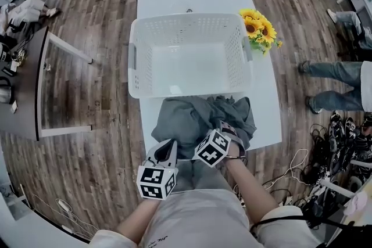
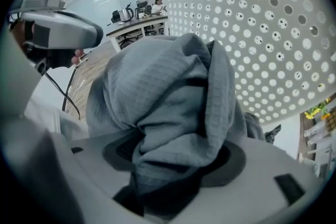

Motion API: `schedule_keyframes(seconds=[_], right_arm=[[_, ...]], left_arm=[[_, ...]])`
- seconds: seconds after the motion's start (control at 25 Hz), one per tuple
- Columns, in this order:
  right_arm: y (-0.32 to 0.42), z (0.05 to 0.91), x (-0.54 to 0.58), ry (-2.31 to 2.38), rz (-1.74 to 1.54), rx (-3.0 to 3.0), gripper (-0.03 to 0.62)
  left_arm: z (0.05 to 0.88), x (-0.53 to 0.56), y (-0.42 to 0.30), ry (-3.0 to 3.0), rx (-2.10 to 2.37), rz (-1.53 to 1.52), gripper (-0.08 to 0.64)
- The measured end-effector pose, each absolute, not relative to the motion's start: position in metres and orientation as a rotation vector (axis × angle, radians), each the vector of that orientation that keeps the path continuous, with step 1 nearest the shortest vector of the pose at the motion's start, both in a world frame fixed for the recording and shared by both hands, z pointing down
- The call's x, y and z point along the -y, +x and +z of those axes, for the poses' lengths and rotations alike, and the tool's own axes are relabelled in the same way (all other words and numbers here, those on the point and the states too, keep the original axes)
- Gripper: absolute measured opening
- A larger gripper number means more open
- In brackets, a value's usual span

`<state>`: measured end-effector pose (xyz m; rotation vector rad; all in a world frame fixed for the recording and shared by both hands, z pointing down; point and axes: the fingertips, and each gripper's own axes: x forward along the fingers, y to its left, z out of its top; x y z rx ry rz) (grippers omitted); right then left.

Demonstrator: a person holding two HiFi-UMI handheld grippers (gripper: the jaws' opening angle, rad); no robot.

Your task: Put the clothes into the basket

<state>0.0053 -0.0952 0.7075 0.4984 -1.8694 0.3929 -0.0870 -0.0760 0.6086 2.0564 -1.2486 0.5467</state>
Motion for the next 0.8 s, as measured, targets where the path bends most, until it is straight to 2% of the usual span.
schedule_keyframes(seconds=[0.12, 0.2, 0.8], right_arm=[[0.004, 0.705, 0.093, 0.53, 0.412, 1.9, 0.252], [0.006, 0.704, 0.093, 0.551, 0.4, 1.919, 0.229], [0.033, 0.644, 0.09, 0.71, 0.435, 2.068, 0.219]], left_arm=[[0.61, 0.075, -0.087, 2.052, 1.248, 0.546, 0.012], [0.611, 0.075, -0.085, 2.052, 1.245, 0.546, 0.012], [0.595, 0.078, -0.098, 2.064, 1.288, 0.503, 0.012]])
